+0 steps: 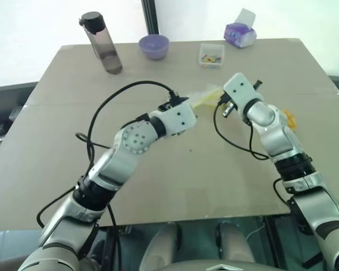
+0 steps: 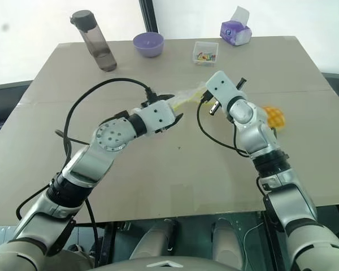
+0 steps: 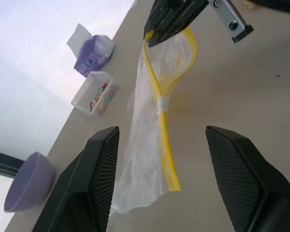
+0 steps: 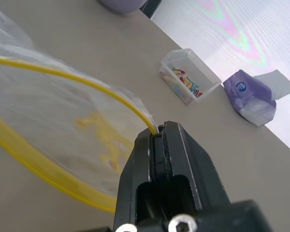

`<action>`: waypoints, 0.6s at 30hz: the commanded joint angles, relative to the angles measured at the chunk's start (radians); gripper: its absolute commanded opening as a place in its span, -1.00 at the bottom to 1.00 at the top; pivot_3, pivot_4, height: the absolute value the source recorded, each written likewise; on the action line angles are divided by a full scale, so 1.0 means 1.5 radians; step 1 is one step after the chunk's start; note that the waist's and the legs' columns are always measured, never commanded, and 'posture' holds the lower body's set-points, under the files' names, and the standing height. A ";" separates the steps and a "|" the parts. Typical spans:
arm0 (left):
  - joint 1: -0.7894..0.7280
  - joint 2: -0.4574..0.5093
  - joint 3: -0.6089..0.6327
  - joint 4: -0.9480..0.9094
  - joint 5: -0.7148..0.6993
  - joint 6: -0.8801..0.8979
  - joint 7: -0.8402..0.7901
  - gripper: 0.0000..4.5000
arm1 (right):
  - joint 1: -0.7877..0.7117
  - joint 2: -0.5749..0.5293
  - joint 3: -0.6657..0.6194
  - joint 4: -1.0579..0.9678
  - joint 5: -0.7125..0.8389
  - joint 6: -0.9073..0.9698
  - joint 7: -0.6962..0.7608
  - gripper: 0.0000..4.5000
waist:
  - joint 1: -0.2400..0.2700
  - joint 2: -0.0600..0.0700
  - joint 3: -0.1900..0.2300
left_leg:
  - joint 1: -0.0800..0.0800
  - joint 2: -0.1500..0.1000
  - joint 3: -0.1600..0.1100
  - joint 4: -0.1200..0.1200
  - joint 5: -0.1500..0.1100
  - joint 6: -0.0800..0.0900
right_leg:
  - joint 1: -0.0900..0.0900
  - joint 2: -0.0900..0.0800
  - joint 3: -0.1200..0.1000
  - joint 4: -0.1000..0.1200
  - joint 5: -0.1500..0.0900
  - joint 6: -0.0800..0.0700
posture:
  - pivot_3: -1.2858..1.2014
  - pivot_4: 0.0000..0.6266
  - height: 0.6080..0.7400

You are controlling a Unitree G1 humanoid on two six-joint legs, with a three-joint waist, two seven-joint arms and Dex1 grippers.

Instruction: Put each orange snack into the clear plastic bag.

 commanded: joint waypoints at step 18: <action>-0.012 -0.062 0.039 0.050 0.056 -0.045 -0.018 0.10 | -0.026 0.005 0.003 0.001 -0.021 -0.024 -0.010 -1.00 | -0.015 0.000 0.000 | 0.000 0.000 0.000 0.001 0.000 0.000 | 0.000 0.000 0.000 0.002 0.000 0.000 | 0.03 -0.52 0.99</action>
